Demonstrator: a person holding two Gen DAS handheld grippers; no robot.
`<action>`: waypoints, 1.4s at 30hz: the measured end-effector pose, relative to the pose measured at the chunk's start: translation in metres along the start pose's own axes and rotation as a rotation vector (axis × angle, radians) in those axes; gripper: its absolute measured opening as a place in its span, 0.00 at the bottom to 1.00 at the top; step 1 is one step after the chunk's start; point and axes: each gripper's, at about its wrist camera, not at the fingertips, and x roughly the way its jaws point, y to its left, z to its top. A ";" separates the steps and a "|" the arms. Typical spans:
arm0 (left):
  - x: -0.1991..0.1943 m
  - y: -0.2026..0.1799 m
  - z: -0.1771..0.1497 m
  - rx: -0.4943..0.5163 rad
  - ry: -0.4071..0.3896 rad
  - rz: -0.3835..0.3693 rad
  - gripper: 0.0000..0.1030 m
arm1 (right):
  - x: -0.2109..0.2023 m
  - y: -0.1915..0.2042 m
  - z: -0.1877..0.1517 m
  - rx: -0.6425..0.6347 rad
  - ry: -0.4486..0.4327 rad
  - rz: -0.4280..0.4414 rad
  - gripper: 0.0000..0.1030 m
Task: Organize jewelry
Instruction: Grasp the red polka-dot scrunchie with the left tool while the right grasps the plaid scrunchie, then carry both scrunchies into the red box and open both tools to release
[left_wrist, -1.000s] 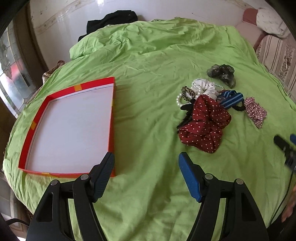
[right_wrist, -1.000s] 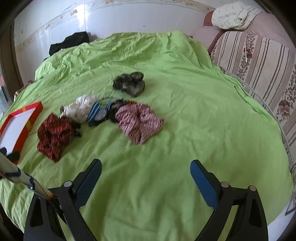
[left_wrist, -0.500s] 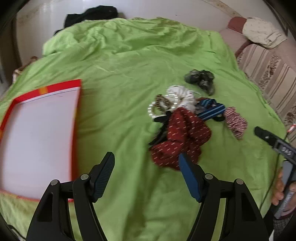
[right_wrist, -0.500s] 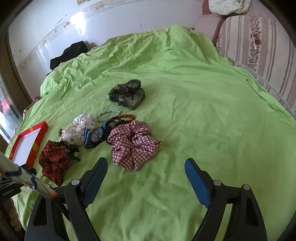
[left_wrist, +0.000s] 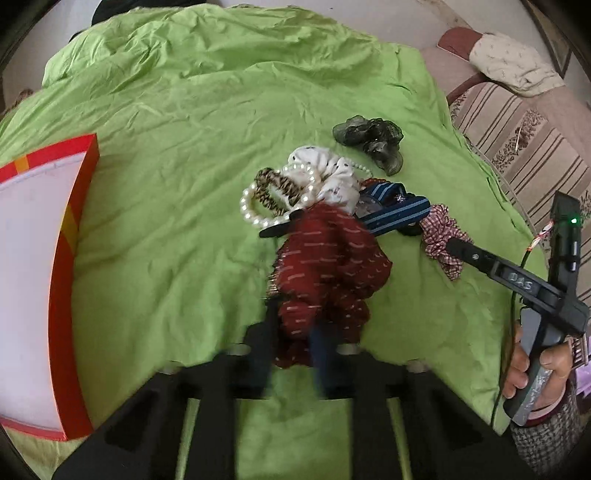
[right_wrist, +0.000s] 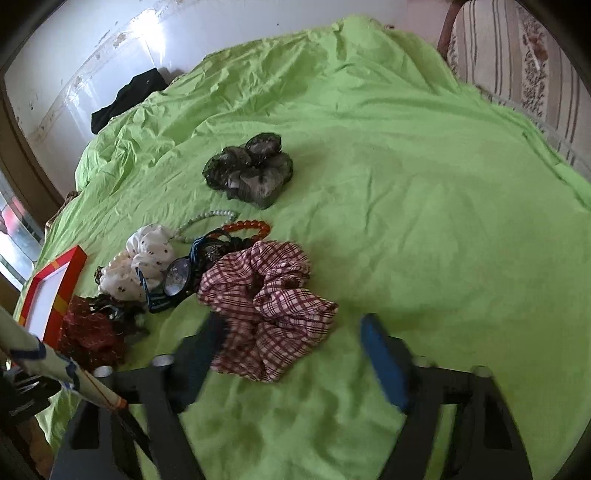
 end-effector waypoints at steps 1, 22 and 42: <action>-0.005 0.002 -0.001 -0.018 -0.008 -0.015 0.11 | -0.001 0.001 -0.001 0.001 0.005 0.003 0.23; -0.169 0.093 -0.022 -0.266 -0.194 -0.583 0.10 | -0.106 0.056 -0.021 -0.061 -0.082 0.104 0.07; -0.175 0.202 0.013 -0.378 -0.272 0.087 0.10 | -0.082 0.232 -0.009 -0.295 0.048 0.324 0.07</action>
